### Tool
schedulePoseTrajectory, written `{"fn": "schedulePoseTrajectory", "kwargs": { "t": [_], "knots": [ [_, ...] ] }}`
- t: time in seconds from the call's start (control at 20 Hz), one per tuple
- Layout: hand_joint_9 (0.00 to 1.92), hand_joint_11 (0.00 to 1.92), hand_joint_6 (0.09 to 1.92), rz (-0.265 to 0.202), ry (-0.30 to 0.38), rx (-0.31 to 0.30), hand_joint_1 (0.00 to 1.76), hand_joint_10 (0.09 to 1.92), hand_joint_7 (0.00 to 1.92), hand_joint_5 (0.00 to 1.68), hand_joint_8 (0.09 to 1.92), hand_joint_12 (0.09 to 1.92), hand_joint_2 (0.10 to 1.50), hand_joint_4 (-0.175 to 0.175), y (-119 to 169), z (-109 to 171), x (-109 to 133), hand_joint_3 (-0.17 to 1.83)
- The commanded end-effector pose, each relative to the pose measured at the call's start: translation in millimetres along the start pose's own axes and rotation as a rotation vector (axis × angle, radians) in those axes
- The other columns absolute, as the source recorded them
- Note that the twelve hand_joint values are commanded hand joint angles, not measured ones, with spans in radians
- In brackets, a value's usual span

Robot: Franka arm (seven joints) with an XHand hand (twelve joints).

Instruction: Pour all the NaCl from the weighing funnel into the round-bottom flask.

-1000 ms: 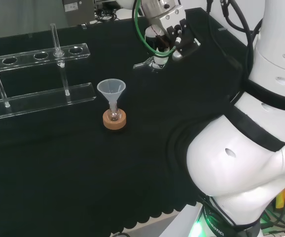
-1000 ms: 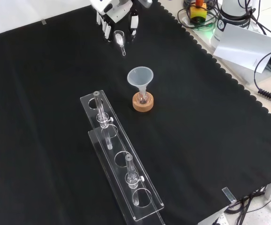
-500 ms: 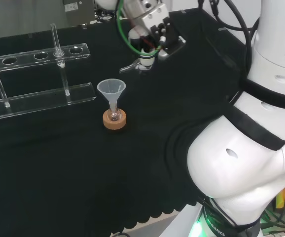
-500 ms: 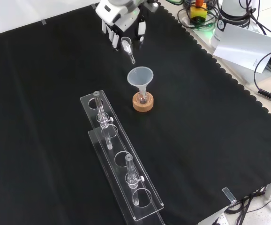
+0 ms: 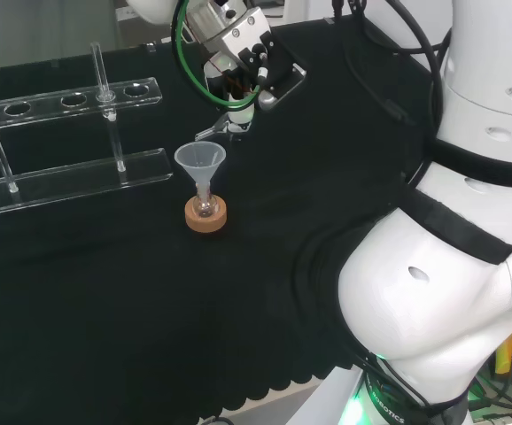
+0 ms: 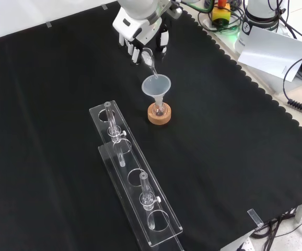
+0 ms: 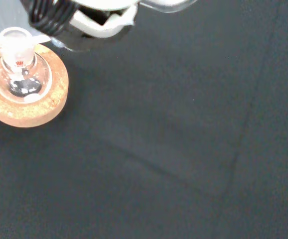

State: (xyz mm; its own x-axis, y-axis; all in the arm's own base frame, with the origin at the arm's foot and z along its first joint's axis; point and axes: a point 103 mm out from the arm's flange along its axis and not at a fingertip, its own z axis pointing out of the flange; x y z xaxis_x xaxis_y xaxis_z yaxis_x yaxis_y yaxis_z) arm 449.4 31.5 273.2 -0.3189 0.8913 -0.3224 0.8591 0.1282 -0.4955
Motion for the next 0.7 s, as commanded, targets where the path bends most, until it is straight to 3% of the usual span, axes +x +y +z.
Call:
{"fn": "schedulePoseTrajectory", "kwargs": {
  "t": [0.05,0.35,0.7],
  "knots": [
    [1.35,1.05,0.93,0.004,-0.013,0.008,1.11,0.17,1.13,1.13,0.57,0.93,0.73,0.079,-1.2,0.5,0.0,0.65],
    [1.35,1.05,0.92,-0.006,-0.075,0.031,1.11,0.17,1.13,1.13,0.57,0.93,0.73,0.079,-0.2,3.0,-1.7,0.65],
    [1.36,1.05,0.92,-0.007,-0.090,0.048,1.11,0.17,1.13,1.13,0.57,0.93,0.73,0.080,1.8,3.0,0.4,0.66]
  ]
}}
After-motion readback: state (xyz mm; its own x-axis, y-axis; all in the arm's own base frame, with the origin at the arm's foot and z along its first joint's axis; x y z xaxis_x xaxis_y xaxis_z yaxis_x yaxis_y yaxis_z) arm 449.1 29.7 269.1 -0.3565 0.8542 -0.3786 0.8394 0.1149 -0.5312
